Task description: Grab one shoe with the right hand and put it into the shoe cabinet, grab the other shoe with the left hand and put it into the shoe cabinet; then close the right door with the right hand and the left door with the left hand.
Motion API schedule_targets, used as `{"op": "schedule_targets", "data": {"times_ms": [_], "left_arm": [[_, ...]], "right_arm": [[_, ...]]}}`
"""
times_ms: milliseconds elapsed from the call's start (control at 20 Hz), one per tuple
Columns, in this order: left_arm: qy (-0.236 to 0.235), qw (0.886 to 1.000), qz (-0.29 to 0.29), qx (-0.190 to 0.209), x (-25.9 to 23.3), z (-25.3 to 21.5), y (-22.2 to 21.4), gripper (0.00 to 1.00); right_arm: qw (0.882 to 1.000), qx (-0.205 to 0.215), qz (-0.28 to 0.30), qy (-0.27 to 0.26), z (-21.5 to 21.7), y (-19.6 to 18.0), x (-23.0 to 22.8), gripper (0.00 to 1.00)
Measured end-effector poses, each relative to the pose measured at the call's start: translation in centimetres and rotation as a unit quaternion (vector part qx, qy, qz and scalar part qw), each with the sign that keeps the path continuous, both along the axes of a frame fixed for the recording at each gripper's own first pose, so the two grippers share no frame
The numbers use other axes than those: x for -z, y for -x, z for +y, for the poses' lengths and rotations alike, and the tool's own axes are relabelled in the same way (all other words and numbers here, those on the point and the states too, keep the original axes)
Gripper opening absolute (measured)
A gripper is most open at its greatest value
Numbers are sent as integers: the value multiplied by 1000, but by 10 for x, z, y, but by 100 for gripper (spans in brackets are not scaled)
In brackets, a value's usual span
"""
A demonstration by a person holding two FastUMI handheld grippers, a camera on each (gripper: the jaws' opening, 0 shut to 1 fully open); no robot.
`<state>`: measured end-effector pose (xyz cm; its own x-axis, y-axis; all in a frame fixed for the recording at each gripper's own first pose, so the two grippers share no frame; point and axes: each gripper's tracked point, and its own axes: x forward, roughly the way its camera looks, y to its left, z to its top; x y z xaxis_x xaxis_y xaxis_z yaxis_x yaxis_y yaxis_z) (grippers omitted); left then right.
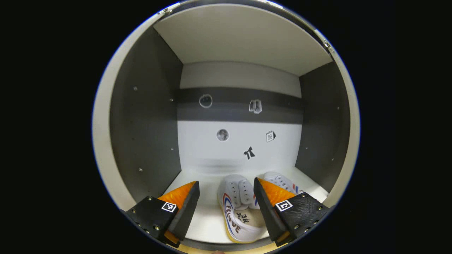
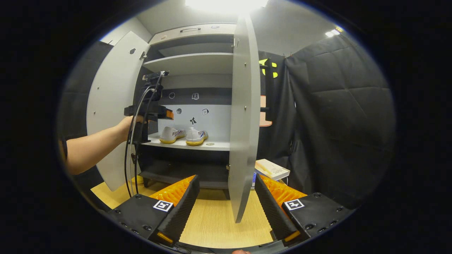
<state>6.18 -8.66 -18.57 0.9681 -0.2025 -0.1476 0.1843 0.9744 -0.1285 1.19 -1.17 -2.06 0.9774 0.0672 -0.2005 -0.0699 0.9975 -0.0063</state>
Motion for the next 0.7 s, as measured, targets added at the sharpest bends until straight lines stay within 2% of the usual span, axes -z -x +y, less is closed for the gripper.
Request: {"op": "schedule_targets", "data": {"times_ms": [350,700], "left_arm": [[9,998,-55,6,-48,5,95,82],[-9,998,-66,-6,-58,21,174,82]], "right_arm": [[1000,-9,-10,-15,-25,8,-7,98],[999,-40,-26,-15,-34,11,-23,98]]}}
